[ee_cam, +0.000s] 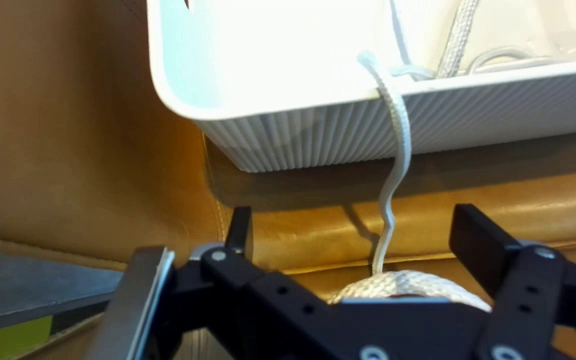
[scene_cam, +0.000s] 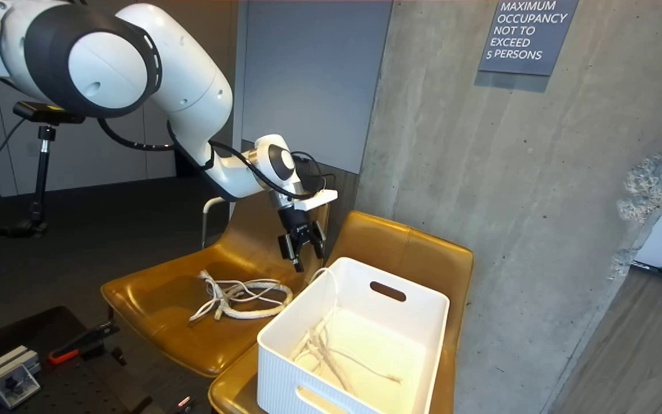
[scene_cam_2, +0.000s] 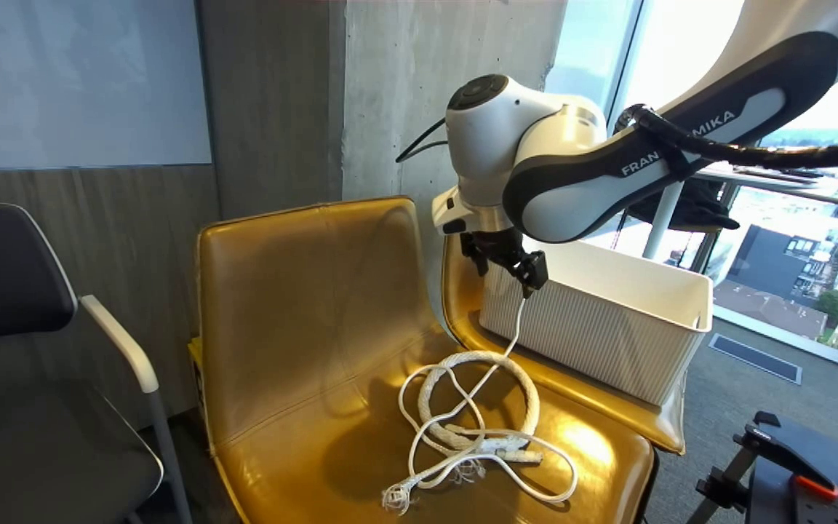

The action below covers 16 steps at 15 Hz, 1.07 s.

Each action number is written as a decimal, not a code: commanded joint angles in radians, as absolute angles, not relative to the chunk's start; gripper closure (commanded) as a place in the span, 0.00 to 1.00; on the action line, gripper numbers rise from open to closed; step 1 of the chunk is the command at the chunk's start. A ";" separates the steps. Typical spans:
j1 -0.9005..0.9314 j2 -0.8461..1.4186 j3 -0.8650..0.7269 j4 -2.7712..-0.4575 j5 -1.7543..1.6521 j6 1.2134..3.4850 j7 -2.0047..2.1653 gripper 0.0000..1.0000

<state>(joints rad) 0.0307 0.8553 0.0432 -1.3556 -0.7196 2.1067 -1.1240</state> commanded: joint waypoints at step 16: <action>0.053 0.889 -0.020 -1.324 -0.741 2.053 -1.231 1.00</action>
<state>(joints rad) 0.0395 0.8977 -0.0201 -1.3487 -0.7433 2.0762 -1.2269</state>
